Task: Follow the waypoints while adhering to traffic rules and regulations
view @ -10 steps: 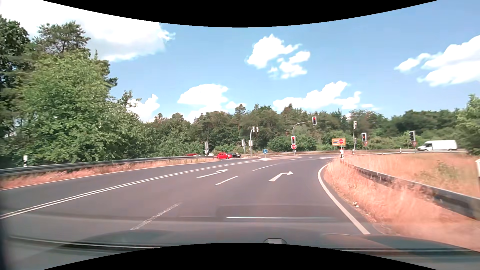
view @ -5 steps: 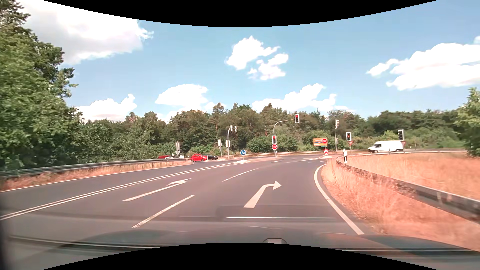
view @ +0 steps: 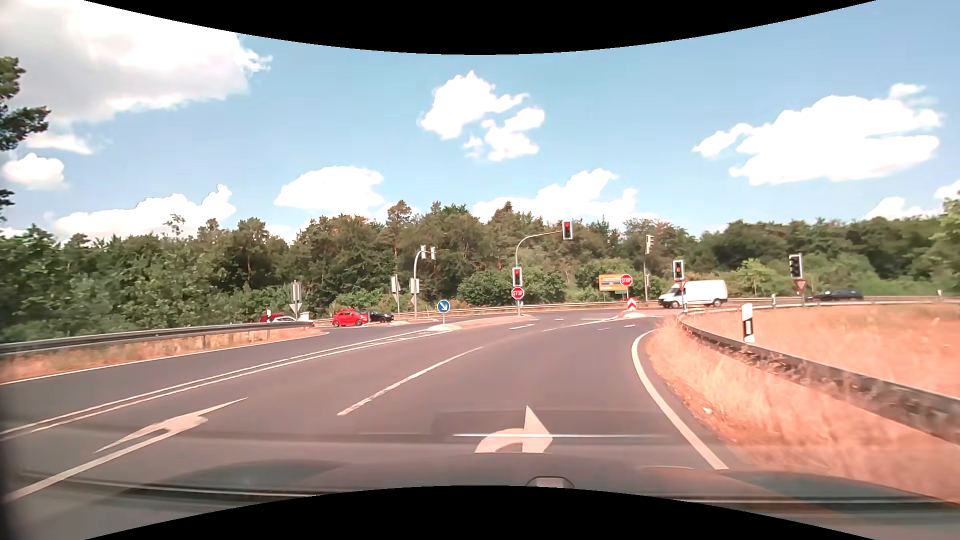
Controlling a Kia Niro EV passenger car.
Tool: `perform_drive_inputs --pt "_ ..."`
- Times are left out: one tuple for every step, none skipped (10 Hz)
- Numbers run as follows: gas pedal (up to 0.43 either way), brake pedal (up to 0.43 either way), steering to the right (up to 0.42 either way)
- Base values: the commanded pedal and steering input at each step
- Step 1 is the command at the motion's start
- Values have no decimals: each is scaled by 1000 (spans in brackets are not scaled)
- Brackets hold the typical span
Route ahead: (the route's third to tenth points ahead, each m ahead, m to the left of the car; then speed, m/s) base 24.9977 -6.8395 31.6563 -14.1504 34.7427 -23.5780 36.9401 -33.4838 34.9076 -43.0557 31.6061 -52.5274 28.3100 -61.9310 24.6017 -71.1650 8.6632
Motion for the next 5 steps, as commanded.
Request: perform_drive_inputs --pt "0 0 70" --pt "0 0 70" --pt "0 0 70" --pt "0 6 71" --pt "0 43 72"
